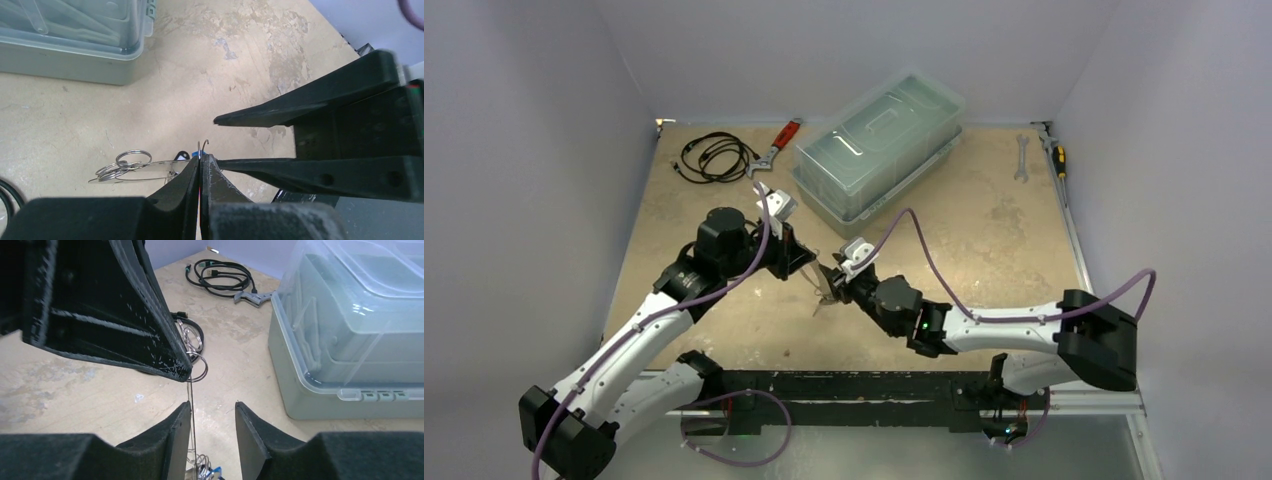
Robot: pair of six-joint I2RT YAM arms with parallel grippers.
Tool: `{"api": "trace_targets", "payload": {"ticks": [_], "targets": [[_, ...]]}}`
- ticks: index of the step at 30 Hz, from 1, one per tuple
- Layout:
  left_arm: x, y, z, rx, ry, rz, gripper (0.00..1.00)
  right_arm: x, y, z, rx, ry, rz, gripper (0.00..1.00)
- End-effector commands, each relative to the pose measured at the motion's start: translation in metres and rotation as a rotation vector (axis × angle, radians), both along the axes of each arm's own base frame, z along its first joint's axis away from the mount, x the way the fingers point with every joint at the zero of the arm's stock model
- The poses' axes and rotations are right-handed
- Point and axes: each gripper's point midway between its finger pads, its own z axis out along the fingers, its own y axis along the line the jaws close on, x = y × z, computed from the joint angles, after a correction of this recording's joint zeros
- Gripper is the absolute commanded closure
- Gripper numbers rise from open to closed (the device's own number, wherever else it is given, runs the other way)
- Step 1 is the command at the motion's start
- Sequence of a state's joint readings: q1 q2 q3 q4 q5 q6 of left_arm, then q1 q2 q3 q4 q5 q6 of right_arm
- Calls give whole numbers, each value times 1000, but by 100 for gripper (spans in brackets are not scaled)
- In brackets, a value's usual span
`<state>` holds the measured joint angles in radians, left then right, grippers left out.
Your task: Put the keys on the keyring
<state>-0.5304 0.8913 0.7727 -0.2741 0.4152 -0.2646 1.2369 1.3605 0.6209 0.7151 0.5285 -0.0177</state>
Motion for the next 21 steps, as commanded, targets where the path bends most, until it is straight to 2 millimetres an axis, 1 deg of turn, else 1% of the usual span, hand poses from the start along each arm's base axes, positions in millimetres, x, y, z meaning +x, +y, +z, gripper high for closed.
{"api": "trace_targets", "payload": {"ticks": [1,5,8,11,12,13,14,17,18,19,21], "targets": [[10,0,21,-1,-86,4,100,-6,-5,33,94,19,9,58],[15,1,12,37,-93,1,100,-8,-24,36,129,72,-41,55],[16,0,6,52,-102,-20,100,-7,-45,28,151,141,-124,51],[15,-4,0,57,-111,-51,100,-7,-70,13,172,247,-238,44],[15,-5,0,59,-116,-60,100,-9,-76,6,179,293,-263,43],[15,-6,0,60,-119,-68,100,-12,-79,-1,182,336,-270,43],[15,-6,0,60,-122,-74,100,-17,-85,-12,161,382,-280,43],[14,-7,-1,64,-124,-87,100,-32,-100,-35,188,549,-344,40],[13,-8,-2,61,-121,-92,100,-35,-109,-41,188,585,-381,41],[13,-8,-3,59,-118,-95,100,-38,-120,-48,239,650,-451,42],[11,-9,-6,55,-113,-99,100,-44,-146,-63,276,725,-594,44]]}}
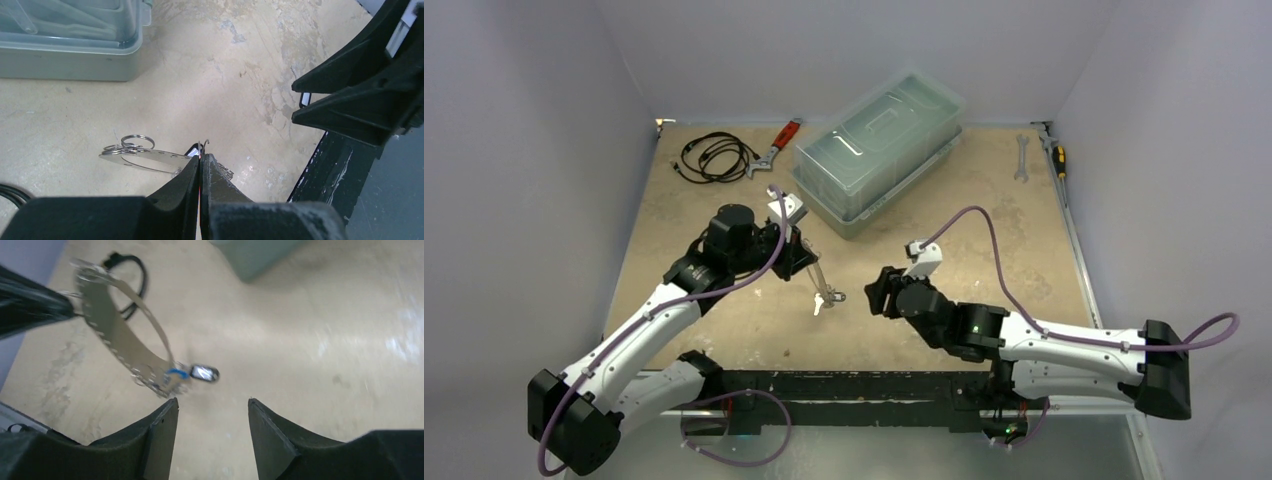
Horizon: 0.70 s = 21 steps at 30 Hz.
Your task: Put the keys on the keyring
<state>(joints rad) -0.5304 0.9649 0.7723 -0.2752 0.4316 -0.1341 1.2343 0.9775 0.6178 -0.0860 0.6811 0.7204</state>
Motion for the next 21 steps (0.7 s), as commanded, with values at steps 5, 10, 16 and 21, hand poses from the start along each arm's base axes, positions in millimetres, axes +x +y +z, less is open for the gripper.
{"api": "trace_targets", "payload": {"ticks": [5,10,16,21], "targets": [[0,-7,17,-57,-79,-45,100,-31,-115,-67,-68,363,-546,46],[-4,-6,17,-66,-83,-51,100,-35,-151,-81,-129,356,-698,44],[-6,-5,15,-66,-79,-50,100,-19,-167,-89,-89,392,-766,48],[-6,-4,14,-65,-81,-49,100,-10,-169,-102,-87,457,-742,54]]}}
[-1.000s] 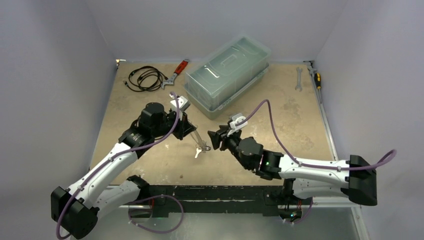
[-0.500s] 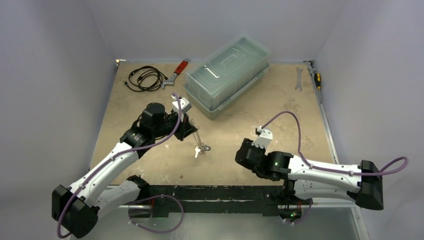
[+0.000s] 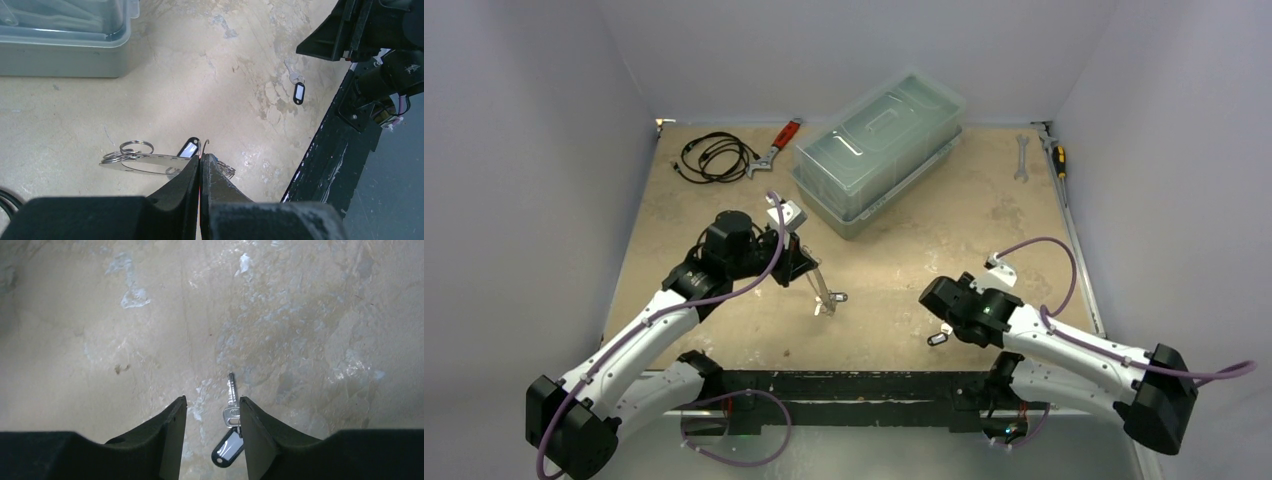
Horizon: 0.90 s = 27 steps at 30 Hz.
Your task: Put the keys on the keyring
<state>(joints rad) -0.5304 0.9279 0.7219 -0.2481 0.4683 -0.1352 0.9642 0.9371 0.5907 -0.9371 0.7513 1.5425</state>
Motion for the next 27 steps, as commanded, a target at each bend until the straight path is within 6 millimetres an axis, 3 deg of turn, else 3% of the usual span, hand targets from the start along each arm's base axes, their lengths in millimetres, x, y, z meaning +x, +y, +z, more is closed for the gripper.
{"api": "trace_targets", "payload": {"ticks": [1,8,14,17,22,24,27], "targets": [[4,-3,19,-44,-77,-16,100,4,4,-7,20,31,38,55],[6,-3,15,-30,-65,-8,100,-12,17,-30,43,160,78,59],[5,-1,16,-28,-71,-1,100,-16,19,-32,75,168,78,64],[4,-1,14,-25,-64,-3,100,-26,20,-42,111,213,61,53],[3,1,17,-28,-71,3,100,-32,17,-47,119,233,38,46],[2,2,18,-32,-78,4,100,-31,16,-49,116,232,21,48],[1,2,20,-37,-83,4,100,-28,14,-49,98,219,11,64]]}}
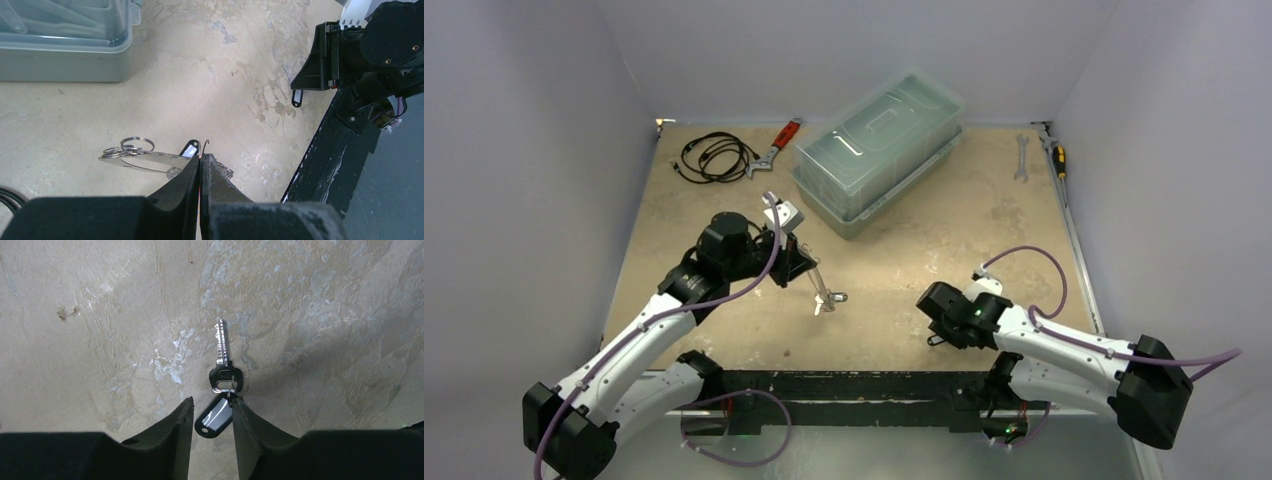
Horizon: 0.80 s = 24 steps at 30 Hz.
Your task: Put the keys on the keyring
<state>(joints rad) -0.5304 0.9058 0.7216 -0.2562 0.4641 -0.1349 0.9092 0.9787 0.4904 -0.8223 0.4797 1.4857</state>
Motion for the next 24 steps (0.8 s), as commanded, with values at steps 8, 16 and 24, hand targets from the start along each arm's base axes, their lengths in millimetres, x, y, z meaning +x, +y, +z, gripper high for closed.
{"api": "trace_targets", "payload": {"ticks": [8,16,24], "targets": [[0,0,18,-41,-70,-8,100,5,-5,-3,-13,-23,-55,75],[0,0,19,-45,-71,-8,100,5,-7,-6,-15,-28,-56,83],[-1,-1,20,-52,-71,-14,100,4,-7,-6,-5,-31,-59,91]]}}
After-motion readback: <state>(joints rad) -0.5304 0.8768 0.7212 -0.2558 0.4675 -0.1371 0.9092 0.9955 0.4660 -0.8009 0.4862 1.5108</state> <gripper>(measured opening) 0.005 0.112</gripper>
